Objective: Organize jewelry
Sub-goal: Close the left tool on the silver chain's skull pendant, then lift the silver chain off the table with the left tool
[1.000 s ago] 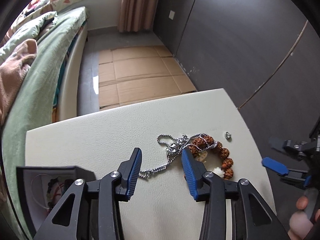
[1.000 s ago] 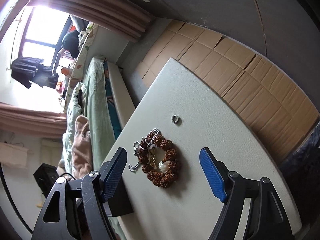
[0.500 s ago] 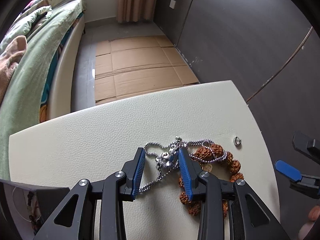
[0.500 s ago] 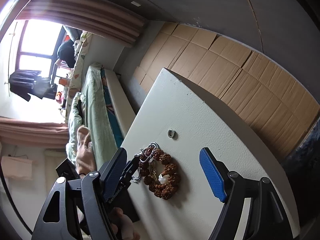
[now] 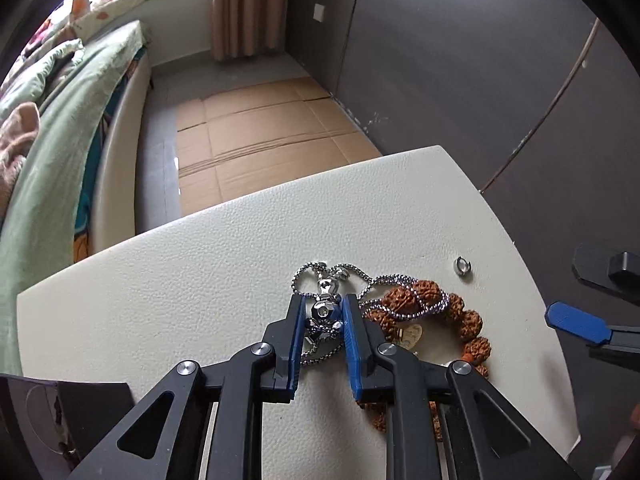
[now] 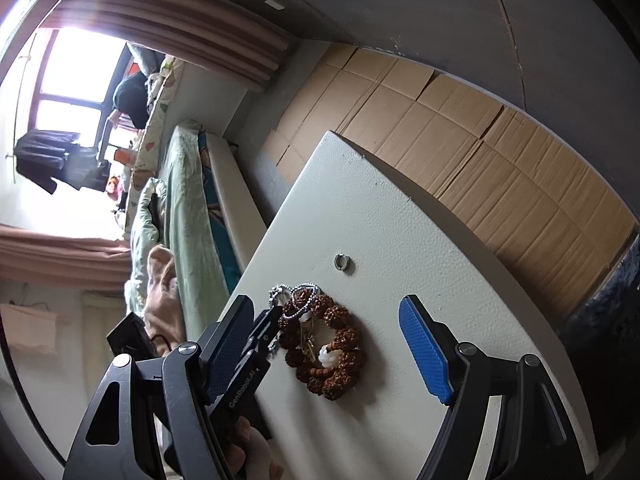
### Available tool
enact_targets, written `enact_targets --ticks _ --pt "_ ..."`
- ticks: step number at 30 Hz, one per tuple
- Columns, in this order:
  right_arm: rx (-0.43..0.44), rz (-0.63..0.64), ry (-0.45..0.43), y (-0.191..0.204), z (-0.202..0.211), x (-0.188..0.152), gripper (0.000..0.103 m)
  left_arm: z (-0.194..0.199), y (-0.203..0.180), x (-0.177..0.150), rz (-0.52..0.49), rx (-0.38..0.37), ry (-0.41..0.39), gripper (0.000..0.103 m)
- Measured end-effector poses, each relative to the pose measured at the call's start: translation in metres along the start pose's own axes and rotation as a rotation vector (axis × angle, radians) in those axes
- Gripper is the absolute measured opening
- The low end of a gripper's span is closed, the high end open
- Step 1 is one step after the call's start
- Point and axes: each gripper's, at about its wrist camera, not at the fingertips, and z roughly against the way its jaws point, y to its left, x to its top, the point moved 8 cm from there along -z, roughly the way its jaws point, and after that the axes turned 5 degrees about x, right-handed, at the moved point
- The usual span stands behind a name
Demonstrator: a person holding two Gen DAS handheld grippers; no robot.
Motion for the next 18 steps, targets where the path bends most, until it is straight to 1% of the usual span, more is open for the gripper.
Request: enact_targets --ticks 3,8,11,18 --pt "-0.006 0.024 0.021 0.004 -0.006 -0.004 0.077 0.004 0.004 -0.003 0.014 -0.007 -0.003 0.02" --pt "-0.017 0.051 0.026 0.007 -0.005 -0.009 0.077 0.025 0.017 -0.002 0.079 -0.019 -0.045 0.02" --pt "-0.031 0.066 0.031 0.005 -0.005 -0.013 0.077 0.042 0.021 -0.005 0.118 -0.037 -0.074 0.019" --pt "-0.062 0.117 0.076 0.003 -0.018 -0.027 0.077 0.091 0.04 -0.009 0.205 -0.073 -0.167 0.019"
